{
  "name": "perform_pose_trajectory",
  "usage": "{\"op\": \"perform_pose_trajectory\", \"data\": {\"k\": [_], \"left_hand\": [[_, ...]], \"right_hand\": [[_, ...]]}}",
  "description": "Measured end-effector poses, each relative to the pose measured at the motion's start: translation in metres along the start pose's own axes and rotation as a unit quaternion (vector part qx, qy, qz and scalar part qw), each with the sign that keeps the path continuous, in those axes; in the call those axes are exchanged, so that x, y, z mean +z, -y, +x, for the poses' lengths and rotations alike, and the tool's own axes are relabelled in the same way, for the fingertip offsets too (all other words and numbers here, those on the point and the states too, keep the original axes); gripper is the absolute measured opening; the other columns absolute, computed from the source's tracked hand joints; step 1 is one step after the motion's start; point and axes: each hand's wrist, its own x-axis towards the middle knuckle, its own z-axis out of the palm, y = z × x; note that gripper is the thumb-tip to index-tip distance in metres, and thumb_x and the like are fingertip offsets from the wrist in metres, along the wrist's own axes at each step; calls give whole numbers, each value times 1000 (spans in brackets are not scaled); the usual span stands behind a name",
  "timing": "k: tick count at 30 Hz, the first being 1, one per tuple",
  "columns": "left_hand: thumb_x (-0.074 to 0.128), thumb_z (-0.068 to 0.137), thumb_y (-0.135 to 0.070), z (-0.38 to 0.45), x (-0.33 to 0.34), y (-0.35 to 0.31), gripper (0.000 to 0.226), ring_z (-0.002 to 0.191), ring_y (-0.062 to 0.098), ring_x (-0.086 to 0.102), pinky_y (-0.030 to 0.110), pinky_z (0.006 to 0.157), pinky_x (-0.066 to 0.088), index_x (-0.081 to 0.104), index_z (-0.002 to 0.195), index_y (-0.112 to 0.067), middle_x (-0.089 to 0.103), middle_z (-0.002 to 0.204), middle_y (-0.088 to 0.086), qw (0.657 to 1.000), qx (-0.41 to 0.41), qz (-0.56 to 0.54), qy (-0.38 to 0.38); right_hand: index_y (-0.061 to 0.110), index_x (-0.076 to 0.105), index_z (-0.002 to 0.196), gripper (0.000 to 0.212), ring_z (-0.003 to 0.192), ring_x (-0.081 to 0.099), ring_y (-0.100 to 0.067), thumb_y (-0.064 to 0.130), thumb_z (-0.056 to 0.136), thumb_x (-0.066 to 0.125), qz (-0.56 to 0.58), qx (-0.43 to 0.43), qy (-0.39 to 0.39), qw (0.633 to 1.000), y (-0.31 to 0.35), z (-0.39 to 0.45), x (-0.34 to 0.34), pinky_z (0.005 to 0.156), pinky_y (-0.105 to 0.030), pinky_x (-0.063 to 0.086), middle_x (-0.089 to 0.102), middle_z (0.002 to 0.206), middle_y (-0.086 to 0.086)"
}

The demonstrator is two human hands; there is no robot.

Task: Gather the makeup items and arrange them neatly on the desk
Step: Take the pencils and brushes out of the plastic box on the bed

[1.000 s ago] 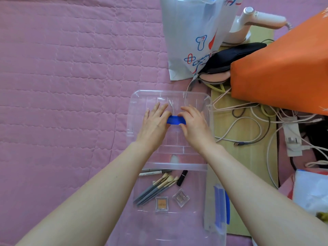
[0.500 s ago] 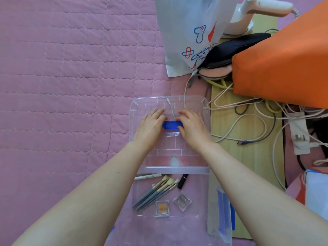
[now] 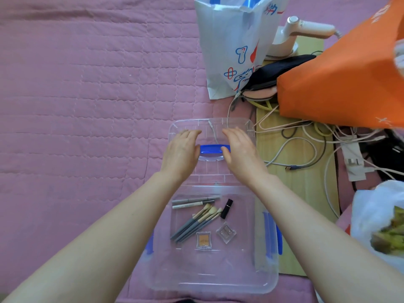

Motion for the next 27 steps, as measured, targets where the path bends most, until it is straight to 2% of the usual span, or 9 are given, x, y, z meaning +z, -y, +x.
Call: {"op": "perform_pose_trajectory", "data": {"k": [3, 7, 11, 16, 21, 24, 27], "left_hand": [[54, 92, -5, -26, -15, -10, 35, 121, 31, 50, 42, 98, 42, 55, 127, -3, 62, 120, 14, 998, 47, -8, -32], [56, 90, -3, -66, -31, -21, 32, 114, 30, 56, 44, 90, 48, 59, 122, -3, 65, 114, 13, 996, 66, -21, -60], [59, 87, 0, -108, -42, -27, 29, 107, 28, 58, 42, 84, 51, 62, 116, -2, 67, 107, 11, 995, 79, -22, -62], [64, 80, 6, -156, -40, -25, 30, 96, 31, 62, 42, 76, 53, 65, 109, -1, 69, 94, 7, 994, 103, -14, -37], [64, 84, -3, -184, -23, -16, 24, 98, 28, 59, 41, 72, 52, 65, 108, -7, 68, 95, 3, 998, 61, -11, 29], [55, 92, -22, -190, -2, -7, 23, 105, 18, 51, 36, 71, 49, 58, 115, -17, 63, 104, -6, 992, -37, -13, 120], [54, 90, -25, -188, 16, -1, 22, 101, 23, 55, 40, 77, 51, 58, 111, -19, 63, 105, -1, 969, -143, -29, 201]], "right_hand": [[4, 42, 138, 45, 140, 29, -27, 13, 95, 50, 13, -9, -15, 1000, 13, -28, -12, 116, -35, 22, 45, 142, -11], [4, 41, 139, 47, 140, 30, -26, 11, 93, 53, 22, -23, -17, 999, 27, -69, -21, 115, -37, 25, 46, 141, -10], [2, 44, 136, 46, 137, 35, -26, 10, 92, 55, 15, -32, -10, 999, 37, -110, -20, 113, -33, 26, 47, 139, -12], [3, 50, 129, 39, 132, 41, -27, 9, 91, 56, 32, -32, 11, 999, 44, -152, -10, 109, -39, 34, 52, 132, -11], [6, 49, 131, 39, 132, 40, -24, 13, 93, 55, 23, -16, 49, 998, 40, -180, 13, 108, -31, 31, 51, 132, -7], [10, 39, 139, 46, 131, 36, -20, 23, 96, 51, 8, 22, 98, 995, 33, -186, 32, 106, -29, 31, 45, 137, -4], [11, 32, 143, 53, 129, 36, -22, 30, 96, 49, 3, 68, 151, 986, 24, -186, 47, 104, -32, 34, 42, 138, -4]]}}
